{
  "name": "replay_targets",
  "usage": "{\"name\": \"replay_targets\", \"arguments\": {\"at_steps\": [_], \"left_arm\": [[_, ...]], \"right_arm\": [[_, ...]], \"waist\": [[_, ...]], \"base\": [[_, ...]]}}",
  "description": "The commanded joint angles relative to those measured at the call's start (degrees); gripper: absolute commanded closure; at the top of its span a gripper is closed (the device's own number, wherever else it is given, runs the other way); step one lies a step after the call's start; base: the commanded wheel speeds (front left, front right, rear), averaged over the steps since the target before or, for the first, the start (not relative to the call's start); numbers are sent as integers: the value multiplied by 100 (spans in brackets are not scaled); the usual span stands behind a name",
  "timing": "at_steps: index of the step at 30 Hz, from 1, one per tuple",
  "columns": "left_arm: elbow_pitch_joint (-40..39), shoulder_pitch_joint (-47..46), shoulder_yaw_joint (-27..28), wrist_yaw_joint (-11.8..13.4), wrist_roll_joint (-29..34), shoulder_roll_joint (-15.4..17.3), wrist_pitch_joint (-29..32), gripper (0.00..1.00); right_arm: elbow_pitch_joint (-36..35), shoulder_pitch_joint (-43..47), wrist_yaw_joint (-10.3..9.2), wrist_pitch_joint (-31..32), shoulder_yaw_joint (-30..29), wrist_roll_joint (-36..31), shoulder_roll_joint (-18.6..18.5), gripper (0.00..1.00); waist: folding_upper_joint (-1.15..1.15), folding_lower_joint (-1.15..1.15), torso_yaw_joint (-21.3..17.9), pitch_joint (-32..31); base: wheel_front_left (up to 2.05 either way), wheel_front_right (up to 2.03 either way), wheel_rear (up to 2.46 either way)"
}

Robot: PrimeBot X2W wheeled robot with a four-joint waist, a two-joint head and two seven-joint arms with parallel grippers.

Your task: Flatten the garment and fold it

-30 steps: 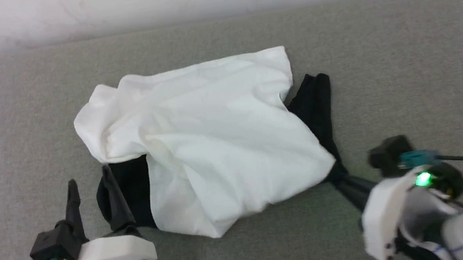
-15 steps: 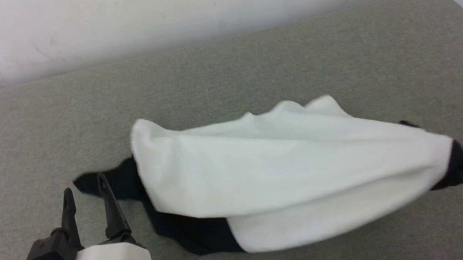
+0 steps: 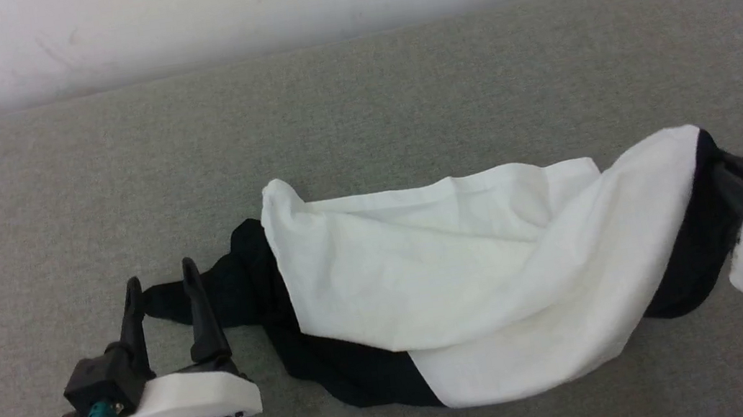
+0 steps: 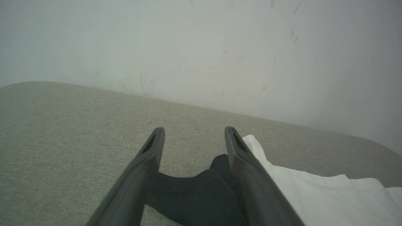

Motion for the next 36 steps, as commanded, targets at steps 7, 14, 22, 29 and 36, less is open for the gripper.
{"name": "replay_targets", "arguments": {"at_steps": [7, 14, 22, 29, 36], "left_arm": [[82, -407, -215, -79, 61, -23, -27, 0], [104, -711, -470, -17, -77, -25, -27, 0], [134, -856, -622, 44, -140, -25, -27, 0], [201, -672, -578, 17, -81, -25, -27, 0], [397, -346, -659, -219, -6, -24, -27, 0]], "right_arm": [[2440, -1785, -5, -1043, 673, -211, -167, 100], [4247, -3160, -5, -2000, 1098, -544, -209, 100], [5739, -3933, -5, -2287, 1215, -511, -47, 0], [5576, -3752, -5, -3193, 1106, -380, -146, 0], [4281, -2348, -5, -3904, 511, -480, -32, 0]], "waist": [[0, 0, 469, 552], [0, 0, 823, 948], [0, 0, 995, 1050], [0, 0, 846, 677], [0, 0, 626, 162]], "base": [[0, 0, 0], [0, 0, 0], [0, 0, 0], [0, 0, 0], [0, 0, 0]]}}
